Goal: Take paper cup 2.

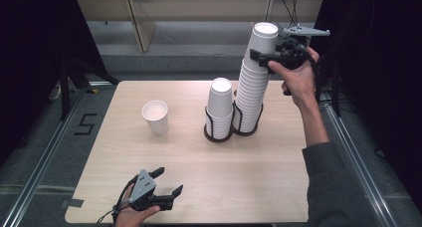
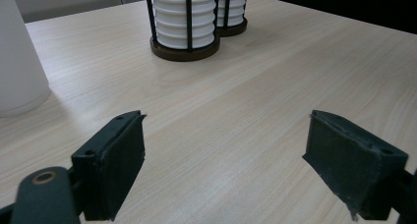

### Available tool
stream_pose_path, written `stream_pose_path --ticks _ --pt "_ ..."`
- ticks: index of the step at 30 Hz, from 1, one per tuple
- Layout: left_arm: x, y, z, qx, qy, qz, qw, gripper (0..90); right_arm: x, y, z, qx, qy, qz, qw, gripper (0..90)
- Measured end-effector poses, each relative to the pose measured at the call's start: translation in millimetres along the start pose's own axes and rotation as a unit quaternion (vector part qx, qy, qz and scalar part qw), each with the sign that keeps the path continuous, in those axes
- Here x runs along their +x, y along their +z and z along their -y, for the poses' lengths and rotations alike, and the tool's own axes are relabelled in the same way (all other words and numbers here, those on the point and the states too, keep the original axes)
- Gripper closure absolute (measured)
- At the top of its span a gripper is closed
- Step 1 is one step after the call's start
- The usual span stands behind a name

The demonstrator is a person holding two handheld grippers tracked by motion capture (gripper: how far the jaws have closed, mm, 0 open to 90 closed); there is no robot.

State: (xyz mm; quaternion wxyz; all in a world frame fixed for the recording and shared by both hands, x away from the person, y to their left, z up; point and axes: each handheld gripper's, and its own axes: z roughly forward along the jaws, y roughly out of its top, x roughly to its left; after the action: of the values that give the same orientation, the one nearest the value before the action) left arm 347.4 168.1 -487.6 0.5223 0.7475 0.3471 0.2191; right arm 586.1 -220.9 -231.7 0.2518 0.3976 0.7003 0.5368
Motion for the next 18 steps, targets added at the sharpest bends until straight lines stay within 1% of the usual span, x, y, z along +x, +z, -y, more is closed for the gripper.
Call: stream_pose_path --ticks 3,4,5,6,7,11,12,13,15,16,18 --pt "-0.2 -0.4 0.1 0.001 0.000 0.001 1.0000 14.7 0.2 7.4 -1.8 0.006 -0.006 0.006 0.9999 14.9" --pt "-0.2 -0.6 0.1 0.001 0.000 0.001 1.0000 14.7 -0.3 9.7 -2.0 0.007 -0.005 0.006 0.9999 14.7" --pt "0.0 -0.7 -0.1 0.001 0.001 0.002 1.0000 14.7 0.0 11.6 -2.3 0.009 0.003 0.006 0.9999 14.6" --pt "0.2 -0.8 -0.2 0.001 0.001 0.002 1.0000 14.7 -0.5 13.3 -2.6 0.009 -0.001 0.006 0.9999 14.7" --pt "0.3 -0.9 -0.2 0.000 0.000 0.002 1.0000 14.7 0.0 14.7 -2.8 0.009 0.002 0.005 0.9999 14.7" --pt "0.7 -0.1 0.3 -0.005 -0.002 0.005 1.0000 14.7 -0.5 20.7 -2.9 0.016 -0.007 0.006 0.9998 14.5" --pt "0.5 -0.8 -0.2 0.000 -0.001 0.003 1.0000 14.7 0.5 21.8 -2.8 0.018 0.002 0.006 0.9998 14.7" --pt "0.4 -0.8 -0.1 0.001 0.000 0.003 1.0000 14.7 -0.9 23.3 -2.7 0.017 -0.008 0.004 0.9998 14.8" --pt "0.2 -0.7 0.1 -0.002 -0.001 0.005 1.0000 14.6 0.1 25.1 -2.7 0.015 -0.008 0.006 0.9998 15.6" --pt "0.3 0.1 0.2 -0.007 -0.003 0.007 0.9999 14.7 0.8 25.7 -2.8 0.017 -0.006 0.008 0.9998 16.1" --pt "1.0 -0.2 0.0 -0.004 -0.002 0.006 1.0000 14.7 0.9 25.7 -4.1 0.014 -0.009 0.009 0.9998 17.0"
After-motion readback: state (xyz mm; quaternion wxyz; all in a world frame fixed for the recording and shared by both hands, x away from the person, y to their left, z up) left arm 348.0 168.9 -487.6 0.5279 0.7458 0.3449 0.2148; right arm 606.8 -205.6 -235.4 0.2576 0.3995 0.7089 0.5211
